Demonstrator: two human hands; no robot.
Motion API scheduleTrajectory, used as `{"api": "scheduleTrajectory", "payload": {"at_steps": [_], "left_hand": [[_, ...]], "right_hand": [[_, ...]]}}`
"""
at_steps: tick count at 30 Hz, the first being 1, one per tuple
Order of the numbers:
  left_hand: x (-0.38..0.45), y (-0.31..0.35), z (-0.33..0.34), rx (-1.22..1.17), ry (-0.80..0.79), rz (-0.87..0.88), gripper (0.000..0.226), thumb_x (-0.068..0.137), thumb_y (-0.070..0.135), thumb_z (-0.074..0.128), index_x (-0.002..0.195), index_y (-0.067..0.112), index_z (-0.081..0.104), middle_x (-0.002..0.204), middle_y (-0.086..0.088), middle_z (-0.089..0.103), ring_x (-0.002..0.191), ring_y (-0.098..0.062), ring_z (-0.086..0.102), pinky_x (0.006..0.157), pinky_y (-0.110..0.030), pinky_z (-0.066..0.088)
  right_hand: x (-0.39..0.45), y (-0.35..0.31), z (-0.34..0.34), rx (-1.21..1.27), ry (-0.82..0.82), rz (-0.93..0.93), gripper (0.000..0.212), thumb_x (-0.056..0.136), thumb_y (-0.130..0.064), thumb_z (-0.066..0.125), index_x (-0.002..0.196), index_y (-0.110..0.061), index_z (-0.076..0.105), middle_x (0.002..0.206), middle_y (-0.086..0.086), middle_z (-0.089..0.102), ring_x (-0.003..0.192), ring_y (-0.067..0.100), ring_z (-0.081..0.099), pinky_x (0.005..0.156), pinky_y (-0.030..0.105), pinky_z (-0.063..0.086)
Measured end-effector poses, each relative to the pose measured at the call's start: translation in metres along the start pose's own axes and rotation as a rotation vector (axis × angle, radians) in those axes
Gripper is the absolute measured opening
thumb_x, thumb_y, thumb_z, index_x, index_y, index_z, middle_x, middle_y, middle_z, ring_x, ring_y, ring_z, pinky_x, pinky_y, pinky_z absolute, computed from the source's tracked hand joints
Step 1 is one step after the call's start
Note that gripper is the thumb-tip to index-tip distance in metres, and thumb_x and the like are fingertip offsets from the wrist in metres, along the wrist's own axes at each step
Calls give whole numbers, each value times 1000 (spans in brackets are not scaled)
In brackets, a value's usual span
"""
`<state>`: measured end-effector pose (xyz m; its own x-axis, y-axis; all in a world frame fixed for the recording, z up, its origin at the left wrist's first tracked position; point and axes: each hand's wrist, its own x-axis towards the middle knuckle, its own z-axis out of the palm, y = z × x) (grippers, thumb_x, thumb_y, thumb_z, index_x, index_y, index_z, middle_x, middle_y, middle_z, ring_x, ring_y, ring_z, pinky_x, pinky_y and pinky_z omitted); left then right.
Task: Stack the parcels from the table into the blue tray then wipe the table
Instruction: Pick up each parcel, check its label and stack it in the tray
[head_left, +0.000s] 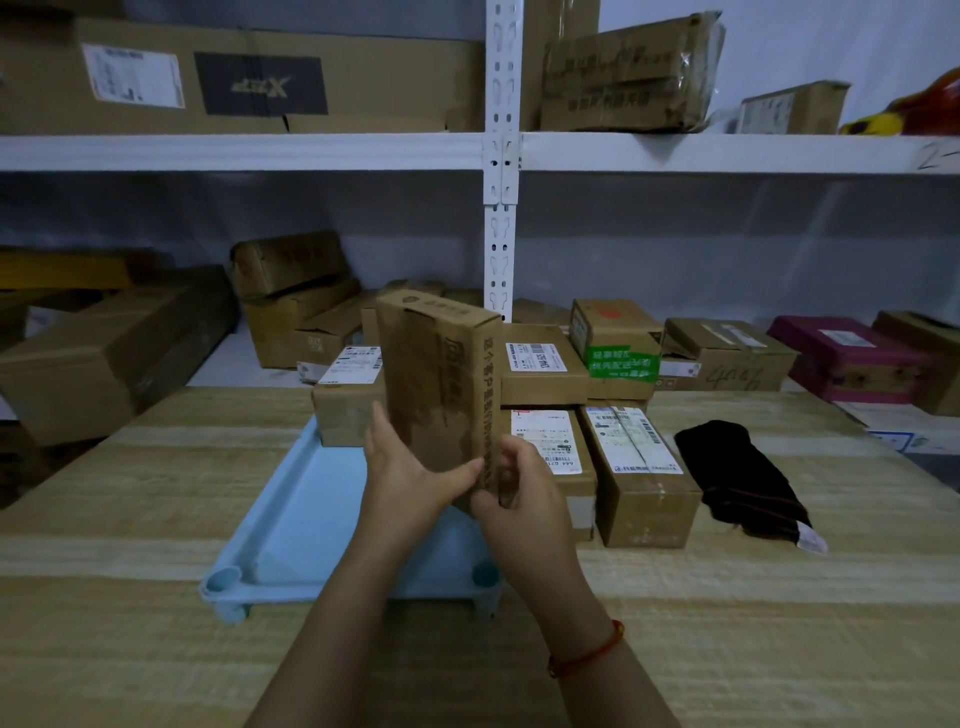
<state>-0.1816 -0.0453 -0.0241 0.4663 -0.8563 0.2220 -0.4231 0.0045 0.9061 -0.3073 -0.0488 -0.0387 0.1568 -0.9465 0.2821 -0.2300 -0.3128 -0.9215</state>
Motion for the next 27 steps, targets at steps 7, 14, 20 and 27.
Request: {"api": "scheduleTrajectory", "payload": {"at_steps": [7, 14, 20, 27], "left_hand": [[-10, -3, 4, 80, 96, 153, 139, 54, 36, 91, 151, 31, -9, 156, 1, 8, 142, -22, 25, 108, -43, 38], [-13, -7, 5, 106, 139, 250, 137, 55, 41, 89, 151, 32, -9, 158, 4, 8, 144, -19, 21, 109, -42, 36], [-6, -18, 1, 132, 160, 261, 109, 71, 30, 82, 152, 28, 10, 158, 3, 23, 141, -11, 27, 109, -36, 36], [-7, 5, -24, -704, -46, -268, 37, 102, 36, 40, 121, 12, 60, 111, -18, 69, 90, -28, 71, 77, -36, 56]], "right_hand": [[-1, -10, -7, 133, 62, -88, 66, 73, -36, 63, 136, -35, 45, 130, -14, 56, 124, 3, 51, 98, 41, 52], [-5, -15, -10, 140, 93, -153, 50, 81, -37, 69, 127, -39, 51, 128, -15, 59, 119, 3, 55, 97, 39, 53], [-2, -4, -7, 164, 160, -184, 39, 87, -23, 71, 122, -32, 57, 122, -12, 63, 115, 4, 61, 94, 36, 55], [4, 12, -5, 96, 329, -284, 43, 83, 0, 71, 121, -20, 63, 122, -2, 60, 115, 11, 60, 93, 40, 55]]}}
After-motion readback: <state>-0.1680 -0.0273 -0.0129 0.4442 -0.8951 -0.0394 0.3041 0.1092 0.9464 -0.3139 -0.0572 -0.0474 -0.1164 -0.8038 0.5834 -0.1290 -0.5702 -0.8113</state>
